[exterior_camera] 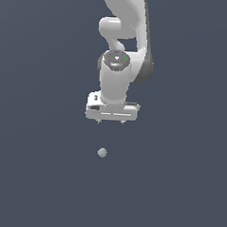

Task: Pick up the object and move it to a goal position.

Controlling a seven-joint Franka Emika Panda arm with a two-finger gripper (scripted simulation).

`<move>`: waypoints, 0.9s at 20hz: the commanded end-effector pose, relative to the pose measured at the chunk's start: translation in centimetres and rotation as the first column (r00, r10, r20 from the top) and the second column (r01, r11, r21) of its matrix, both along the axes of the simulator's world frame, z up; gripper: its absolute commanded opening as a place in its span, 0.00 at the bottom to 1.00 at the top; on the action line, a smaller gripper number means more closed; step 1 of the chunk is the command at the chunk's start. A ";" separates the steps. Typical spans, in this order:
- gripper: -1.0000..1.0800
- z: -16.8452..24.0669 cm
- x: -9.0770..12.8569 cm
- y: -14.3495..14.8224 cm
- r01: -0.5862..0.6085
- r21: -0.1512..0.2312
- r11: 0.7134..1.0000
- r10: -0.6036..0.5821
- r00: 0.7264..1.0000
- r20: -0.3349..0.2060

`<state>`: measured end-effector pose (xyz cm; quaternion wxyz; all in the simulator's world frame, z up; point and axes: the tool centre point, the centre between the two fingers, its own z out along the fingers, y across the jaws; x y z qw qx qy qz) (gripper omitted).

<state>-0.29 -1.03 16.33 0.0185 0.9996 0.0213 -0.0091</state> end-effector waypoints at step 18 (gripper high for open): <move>0.96 -7.5 7.4 -2.6 0.034 0.030 0.999 -0.034 0.999 0.014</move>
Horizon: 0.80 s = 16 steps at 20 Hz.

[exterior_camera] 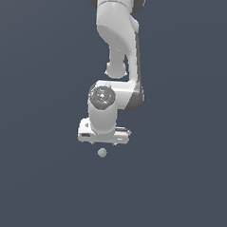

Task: Pick up the object and move it to a goal position.

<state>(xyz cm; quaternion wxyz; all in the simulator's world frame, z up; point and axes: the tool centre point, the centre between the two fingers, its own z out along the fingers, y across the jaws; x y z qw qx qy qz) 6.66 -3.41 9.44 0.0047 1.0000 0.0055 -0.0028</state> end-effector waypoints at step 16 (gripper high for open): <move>0.96 -3.3 1.6 -0.8 0.010 0.009 1.000 -0.010 1.000 0.004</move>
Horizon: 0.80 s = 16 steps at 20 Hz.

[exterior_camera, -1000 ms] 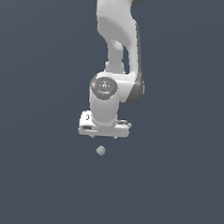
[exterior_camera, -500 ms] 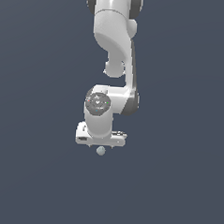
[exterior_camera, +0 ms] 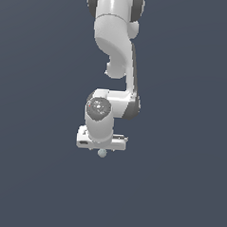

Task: Pick up the object and move it to a goal position.

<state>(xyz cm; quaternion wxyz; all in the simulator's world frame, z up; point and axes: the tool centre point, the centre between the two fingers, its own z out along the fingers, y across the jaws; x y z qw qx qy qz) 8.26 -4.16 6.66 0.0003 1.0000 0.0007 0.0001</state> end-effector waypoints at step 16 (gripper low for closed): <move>0.00 -4.5 0.1 0.0 0.000 0.001 1.000 0.000 1.000 0.000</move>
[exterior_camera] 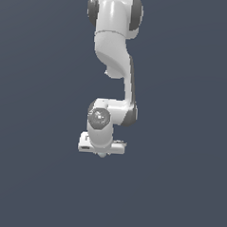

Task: Pick up the object and move it to a goal position.

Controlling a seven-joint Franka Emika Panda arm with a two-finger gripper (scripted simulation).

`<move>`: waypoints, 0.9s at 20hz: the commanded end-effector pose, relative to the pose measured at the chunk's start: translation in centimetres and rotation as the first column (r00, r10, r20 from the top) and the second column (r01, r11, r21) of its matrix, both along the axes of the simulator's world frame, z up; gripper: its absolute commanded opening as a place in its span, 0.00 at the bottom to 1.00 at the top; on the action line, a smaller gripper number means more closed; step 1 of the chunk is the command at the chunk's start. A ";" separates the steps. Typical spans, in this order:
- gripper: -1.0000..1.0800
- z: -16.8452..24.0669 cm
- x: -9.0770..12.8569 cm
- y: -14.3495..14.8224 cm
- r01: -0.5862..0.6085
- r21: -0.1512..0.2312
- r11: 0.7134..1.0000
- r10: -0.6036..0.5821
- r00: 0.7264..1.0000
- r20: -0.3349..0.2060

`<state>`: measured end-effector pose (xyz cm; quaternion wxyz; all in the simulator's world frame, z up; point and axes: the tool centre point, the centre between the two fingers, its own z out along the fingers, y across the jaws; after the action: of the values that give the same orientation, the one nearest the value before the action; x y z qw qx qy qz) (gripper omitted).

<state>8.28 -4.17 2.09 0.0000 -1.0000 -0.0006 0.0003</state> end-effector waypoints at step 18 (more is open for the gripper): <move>0.00 1.1 -1.1 0.4 0.000 0.000 1.000 0.000 1.000 0.000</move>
<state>7.47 -3.87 2.88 0.0000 -1.0000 -0.0005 0.0008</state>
